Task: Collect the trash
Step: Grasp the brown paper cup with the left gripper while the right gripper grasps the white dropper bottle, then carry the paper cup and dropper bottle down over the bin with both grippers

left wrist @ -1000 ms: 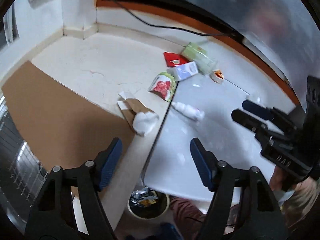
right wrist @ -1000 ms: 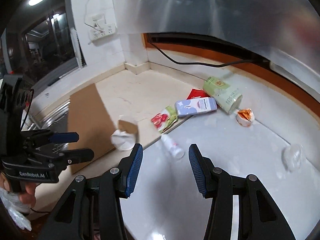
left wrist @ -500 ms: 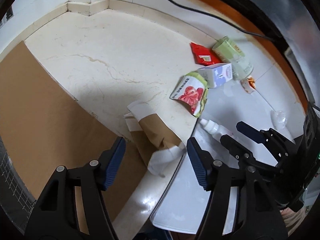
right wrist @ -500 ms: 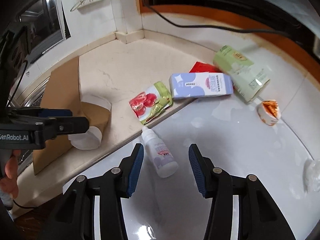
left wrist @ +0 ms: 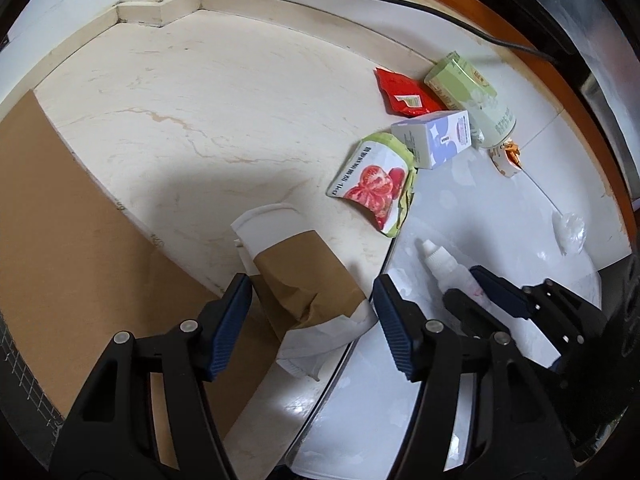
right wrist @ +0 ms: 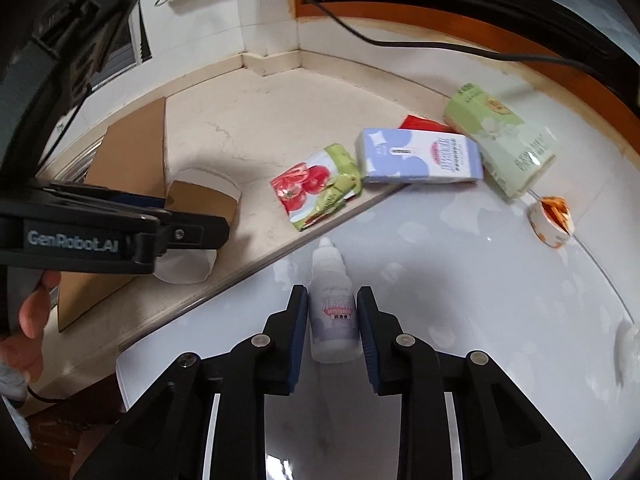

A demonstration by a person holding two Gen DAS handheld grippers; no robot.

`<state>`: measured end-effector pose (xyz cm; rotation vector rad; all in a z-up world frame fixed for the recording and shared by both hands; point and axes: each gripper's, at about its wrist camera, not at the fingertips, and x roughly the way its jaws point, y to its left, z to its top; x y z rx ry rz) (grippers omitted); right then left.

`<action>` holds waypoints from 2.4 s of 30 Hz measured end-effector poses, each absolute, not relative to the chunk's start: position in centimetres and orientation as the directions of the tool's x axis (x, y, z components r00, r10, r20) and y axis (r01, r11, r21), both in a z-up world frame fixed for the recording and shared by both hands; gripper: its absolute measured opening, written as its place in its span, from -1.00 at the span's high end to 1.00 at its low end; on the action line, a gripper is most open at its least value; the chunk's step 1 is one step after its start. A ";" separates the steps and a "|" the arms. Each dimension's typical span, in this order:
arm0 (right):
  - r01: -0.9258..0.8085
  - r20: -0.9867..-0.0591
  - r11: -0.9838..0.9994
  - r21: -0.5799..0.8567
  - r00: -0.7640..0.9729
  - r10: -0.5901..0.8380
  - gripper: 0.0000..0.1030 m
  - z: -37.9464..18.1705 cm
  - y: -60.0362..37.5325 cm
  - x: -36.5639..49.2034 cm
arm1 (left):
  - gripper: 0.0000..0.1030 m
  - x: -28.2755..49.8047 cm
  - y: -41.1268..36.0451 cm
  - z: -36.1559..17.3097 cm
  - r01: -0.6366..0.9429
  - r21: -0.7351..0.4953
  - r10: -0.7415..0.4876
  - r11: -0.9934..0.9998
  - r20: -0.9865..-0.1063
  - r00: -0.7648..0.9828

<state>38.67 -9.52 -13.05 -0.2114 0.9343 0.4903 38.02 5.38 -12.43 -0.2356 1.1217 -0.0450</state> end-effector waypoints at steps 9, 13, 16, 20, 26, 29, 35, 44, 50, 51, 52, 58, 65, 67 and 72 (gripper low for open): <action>-0.432 -0.791 0.896 0.099 0.512 0.334 0.53 -11.6 -13.4 35.6 | 0.15 38.4 3.8 -13.0 -0.065 -0.202 -0.153 0.977 -0.885 0.440; -0.415 -0.778 0.901 0.127 0.522 0.350 0.53 -10.8 -14.7 33.8 | 0.16 37.4 3.9 -12.6 -0.063 -0.233 -0.180 0.970 -0.874 0.451; -0.404 -0.763 0.902 0.149 0.533 0.365 0.53 -9.7 -15.6 32.2 | 0.16 35.9 3.5 -11.5 -0.047 -0.242 -0.194 0.969 -0.864 0.464; -0.399 -0.745 0.900 0.175 0.545 0.386 0.53 -8.2 -16.3 29.8 | 0.16 32.7 3.0 -9.3 -0.002 -0.248 -0.215 0.969 -0.842 0.495; -0.404 -0.706 0.889 0.214 0.566 0.427 0.53 -5.9 -17.4 24.7 | 0.16 26.6 1.9 -6.3 0.080 -0.231 -0.238 0.970 -0.809 0.538; -0.415 -0.682 0.883 0.218 0.583 0.442 0.53 -4.8 -17.6 21.4 | 0.16 22.9 1.4 -5.7 0.117 -0.218 -0.246 0.969 -0.794 0.557; -0.458 -0.651 0.864 0.208 0.595 0.472 0.53 -4.3 -17.3 13.9 | 0.16 15.2 0.1 -6.9 0.174 -0.166 -0.238 0.971 -0.774 0.587; -0.508 -0.703 0.848 0.153 0.547 0.455 0.53 -8.8 -15.3 5.3 | 0.15 8.2 -1.3 -12.6 0.177 -0.109 -0.190 0.978 -0.815 0.547; -0.511 -0.777 0.850 0.126 0.482 0.405 0.53 -15.0 -14.2 3.1 | 0.15 6.9 -1.1 -18.9 0.142 -0.120 -0.173 0.983 -0.874 0.455; -0.508 -0.790 0.852 0.126 0.468 0.396 0.53 -16.3 -14.1 3.2 | 0.15 6.8 -1.2 -19.7 0.142 -0.111 -0.164 0.984 -0.880 0.447; -0.503 -0.805 0.855 0.128 0.451 0.386 0.53 -17.6 -14.1 3.1 | 0.15 6.6 -1.3 -20.8 0.145 -0.099 -0.153 0.984 -0.887 0.435; -0.470 -0.866 0.868 0.162 0.355 0.354 0.53 -25.1 -14.1 4.2 | 0.15 7.2 -1.9 -26.4 0.144 -0.092 -0.140 0.985 -0.918 0.370; -0.409 -0.913 0.893 0.186 0.263 0.310 0.53 -32.7 -14.5 6.7 | 0.15 8.6 -1.6 -32.6 0.130 -0.093 -0.128 0.987 -0.949 0.288; -0.394 -0.923 0.899 0.193 0.238 0.302 0.53 -34.5 -14.5 7.3 | 0.15 9.0 -1.4 -34.0 0.123 -0.098 -0.128 0.988 -0.957 0.261; -0.370 -0.937 0.907 0.203 0.197 0.290 0.53 -38.0 -14.1 9.0 | 0.15 11.3 -1.0 -36.9 0.125 -0.091 -0.116 0.988 -0.972 0.205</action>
